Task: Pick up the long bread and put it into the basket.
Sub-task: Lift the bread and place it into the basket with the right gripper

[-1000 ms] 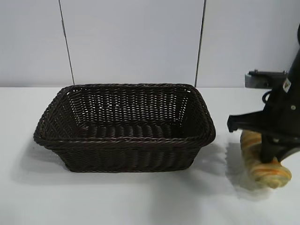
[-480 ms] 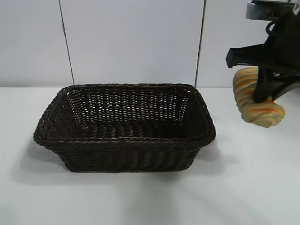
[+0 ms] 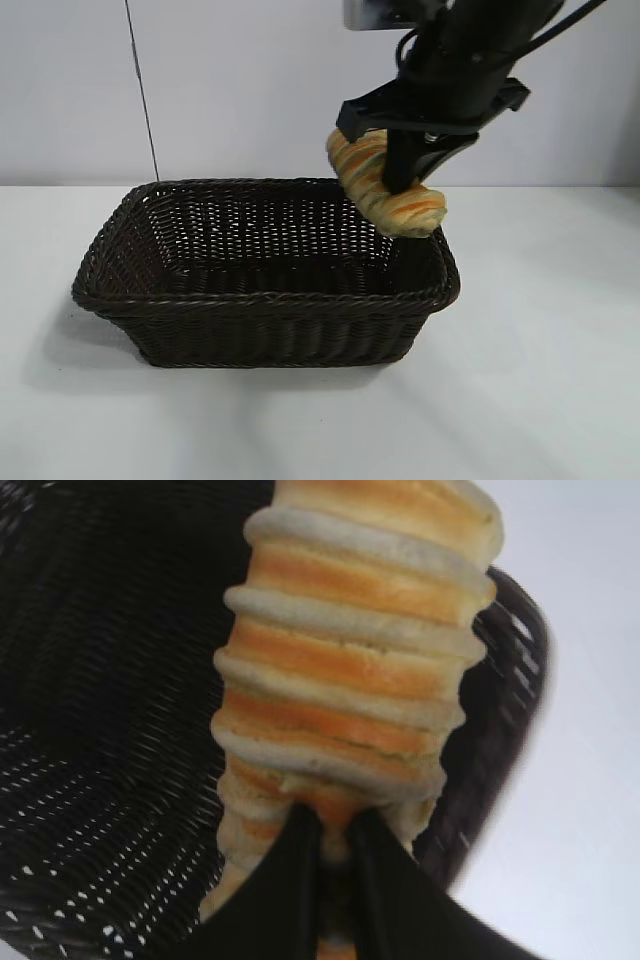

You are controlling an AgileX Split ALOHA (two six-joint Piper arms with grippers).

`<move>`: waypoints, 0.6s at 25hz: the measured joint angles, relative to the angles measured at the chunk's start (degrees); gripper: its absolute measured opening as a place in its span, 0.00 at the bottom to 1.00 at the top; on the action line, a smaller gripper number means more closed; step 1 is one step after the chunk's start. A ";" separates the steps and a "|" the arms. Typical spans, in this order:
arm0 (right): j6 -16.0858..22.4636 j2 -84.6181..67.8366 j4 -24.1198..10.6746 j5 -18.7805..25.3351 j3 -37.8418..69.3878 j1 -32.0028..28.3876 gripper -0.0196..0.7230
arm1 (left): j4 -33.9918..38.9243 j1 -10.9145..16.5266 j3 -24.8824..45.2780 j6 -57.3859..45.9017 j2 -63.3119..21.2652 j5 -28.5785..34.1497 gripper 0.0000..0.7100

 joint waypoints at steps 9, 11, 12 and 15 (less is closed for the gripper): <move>-4.15 8.48 -0.52 -2.62 -1.12 0.97 0.09 | 0.00 0.00 0.00 0.00 0.00 0.00 0.98; -4.02 8.63 -0.06 -2.97 -1.12 0.97 0.11 | 0.00 0.00 0.00 0.00 0.00 0.00 0.98; -4.02 8.63 -0.06 -3.10 -1.12 0.97 0.13 | 0.00 0.00 0.00 0.00 0.00 0.00 0.98; -3.80 8.63 -0.04 -3.21 -1.12 0.97 0.39 | 0.00 0.00 0.00 0.00 0.00 0.00 0.98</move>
